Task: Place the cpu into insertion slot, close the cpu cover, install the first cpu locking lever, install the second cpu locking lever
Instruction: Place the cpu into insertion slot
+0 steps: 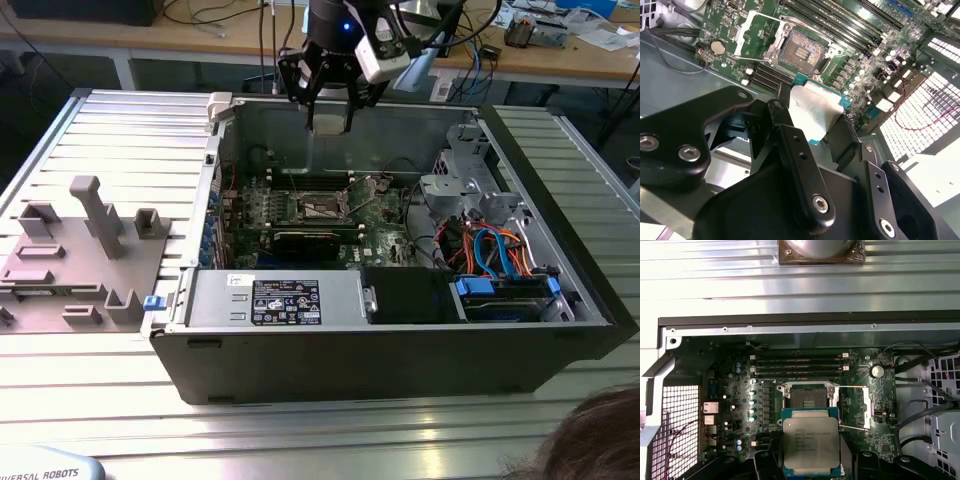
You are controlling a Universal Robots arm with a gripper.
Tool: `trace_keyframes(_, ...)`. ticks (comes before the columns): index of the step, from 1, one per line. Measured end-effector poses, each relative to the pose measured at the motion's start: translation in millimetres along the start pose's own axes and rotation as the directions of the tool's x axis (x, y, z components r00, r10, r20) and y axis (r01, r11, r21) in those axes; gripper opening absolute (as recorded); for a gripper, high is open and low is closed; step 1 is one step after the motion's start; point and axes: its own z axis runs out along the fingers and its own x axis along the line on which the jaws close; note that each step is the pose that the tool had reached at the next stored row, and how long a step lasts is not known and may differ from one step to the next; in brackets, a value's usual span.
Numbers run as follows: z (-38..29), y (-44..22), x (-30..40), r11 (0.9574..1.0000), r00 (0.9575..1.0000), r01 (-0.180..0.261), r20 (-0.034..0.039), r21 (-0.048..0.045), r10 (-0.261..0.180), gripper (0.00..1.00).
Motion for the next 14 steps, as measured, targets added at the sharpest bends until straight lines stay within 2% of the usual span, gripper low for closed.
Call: trace_keyframes(14, 3.8, -0.3, -0.1, 1.0, 1.0, 0.0, 0.0, 0.0, 0.0, 0.54)
